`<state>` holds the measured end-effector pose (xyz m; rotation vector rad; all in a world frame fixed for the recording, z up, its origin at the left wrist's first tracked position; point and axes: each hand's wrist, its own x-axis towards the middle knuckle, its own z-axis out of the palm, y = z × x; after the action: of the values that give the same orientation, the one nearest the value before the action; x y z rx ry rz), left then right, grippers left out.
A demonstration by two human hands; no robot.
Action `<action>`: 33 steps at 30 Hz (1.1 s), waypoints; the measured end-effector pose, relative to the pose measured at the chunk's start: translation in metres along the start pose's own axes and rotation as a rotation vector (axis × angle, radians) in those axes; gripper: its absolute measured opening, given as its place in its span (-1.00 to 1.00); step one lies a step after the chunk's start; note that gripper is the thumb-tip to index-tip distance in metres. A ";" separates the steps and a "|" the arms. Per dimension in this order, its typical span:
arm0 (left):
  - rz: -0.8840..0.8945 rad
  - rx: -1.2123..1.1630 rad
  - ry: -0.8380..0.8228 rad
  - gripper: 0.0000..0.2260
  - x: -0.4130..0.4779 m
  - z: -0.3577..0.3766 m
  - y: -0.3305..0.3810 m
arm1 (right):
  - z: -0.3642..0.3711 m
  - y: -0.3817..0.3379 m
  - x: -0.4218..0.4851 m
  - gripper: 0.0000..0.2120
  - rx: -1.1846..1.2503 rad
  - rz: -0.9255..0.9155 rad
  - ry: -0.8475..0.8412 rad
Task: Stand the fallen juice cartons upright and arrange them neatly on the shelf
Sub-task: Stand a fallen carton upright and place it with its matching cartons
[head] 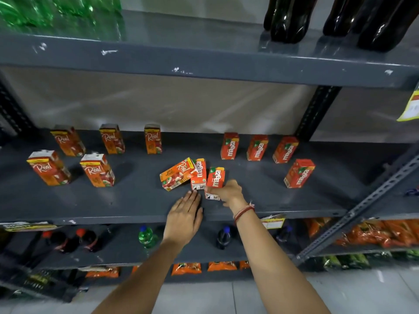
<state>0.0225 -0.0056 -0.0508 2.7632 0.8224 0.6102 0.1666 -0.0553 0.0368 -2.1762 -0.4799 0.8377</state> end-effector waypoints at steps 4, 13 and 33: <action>0.038 0.041 -0.005 -0.59 0.000 0.001 -0.003 | -0.002 0.003 0.002 -0.53 0.006 0.008 -0.072; 0.055 0.064 -0.010 -0.58 -0.002 -0.001 -0.001 | -0.003 0.030 -0.023 -0.42 0.186 -0.119 -0.015; 0.029 0.094 -0.028 -0.57 -0.003 -0.004 0.002 | -0.003 0.038 -0.031 -0.53 0.508 -0.199 -0.076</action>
<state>0.0196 -0.0084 -0.0475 2.8664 0.8274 0.5498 0.1492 -0.0989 0.0225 -1.6098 -0.4541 0.8284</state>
